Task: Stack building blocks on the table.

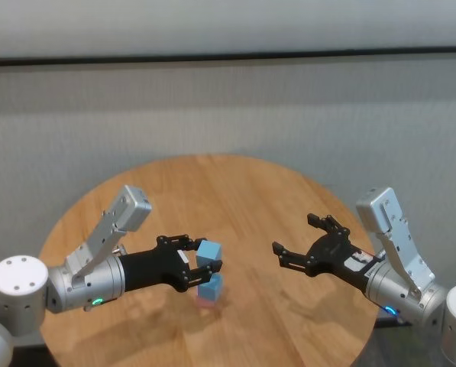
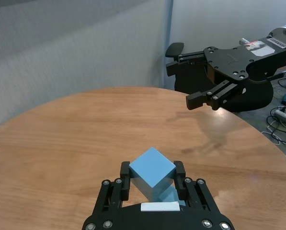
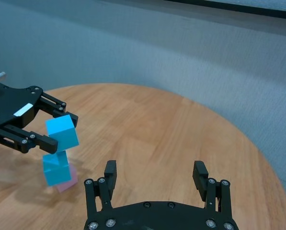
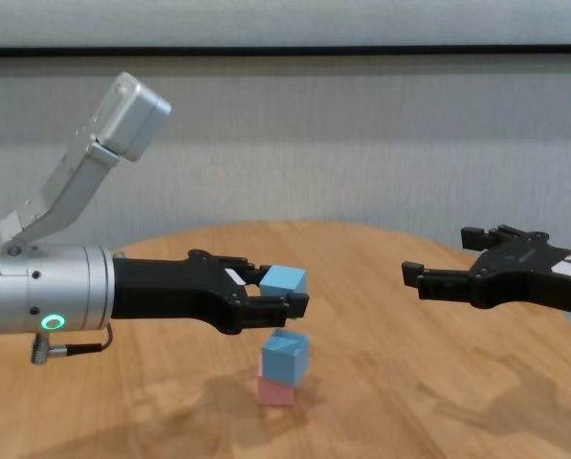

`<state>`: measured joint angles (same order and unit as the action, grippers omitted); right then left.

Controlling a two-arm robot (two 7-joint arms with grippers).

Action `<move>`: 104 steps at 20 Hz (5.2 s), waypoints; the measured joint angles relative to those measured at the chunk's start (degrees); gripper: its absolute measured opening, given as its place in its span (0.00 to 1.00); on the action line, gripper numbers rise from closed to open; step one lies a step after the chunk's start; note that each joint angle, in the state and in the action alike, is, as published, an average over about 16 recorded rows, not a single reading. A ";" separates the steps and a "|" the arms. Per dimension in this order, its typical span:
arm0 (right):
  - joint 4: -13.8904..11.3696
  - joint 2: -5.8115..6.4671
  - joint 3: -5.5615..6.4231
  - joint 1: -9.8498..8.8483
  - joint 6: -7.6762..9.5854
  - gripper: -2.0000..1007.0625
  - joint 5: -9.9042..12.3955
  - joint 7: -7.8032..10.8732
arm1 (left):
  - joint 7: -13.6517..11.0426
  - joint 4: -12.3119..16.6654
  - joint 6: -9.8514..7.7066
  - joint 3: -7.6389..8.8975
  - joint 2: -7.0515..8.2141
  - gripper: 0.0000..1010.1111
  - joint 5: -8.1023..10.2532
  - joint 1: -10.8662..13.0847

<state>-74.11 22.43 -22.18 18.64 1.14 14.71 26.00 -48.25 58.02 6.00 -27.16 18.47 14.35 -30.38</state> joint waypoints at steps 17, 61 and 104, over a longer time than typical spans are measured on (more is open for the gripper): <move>0.00 0.00 0.00 0.00 0.00 0.99 0.00 0.00 | 1.11 2.59 -1.40 -1.72 1.50 0.56 1.86 0.96; 0.00 0.00 0.00 0.00 0.00 0.99 0.00 0.00 | 2.68 0.40 -1.89 -6.90 2.67 0.56 5.80 -0.96; 0.00 0.00 0.00 0.00 0.00 0.99 0.00 0.00 | 8.42 7.37 1.87 -3.69 4.69 0.99 7.32 1.10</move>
<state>-74.11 22.43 -22.18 18.64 1.14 14.71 26.00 -39.83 65.38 7.86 -30.85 23.17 21.68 -29.28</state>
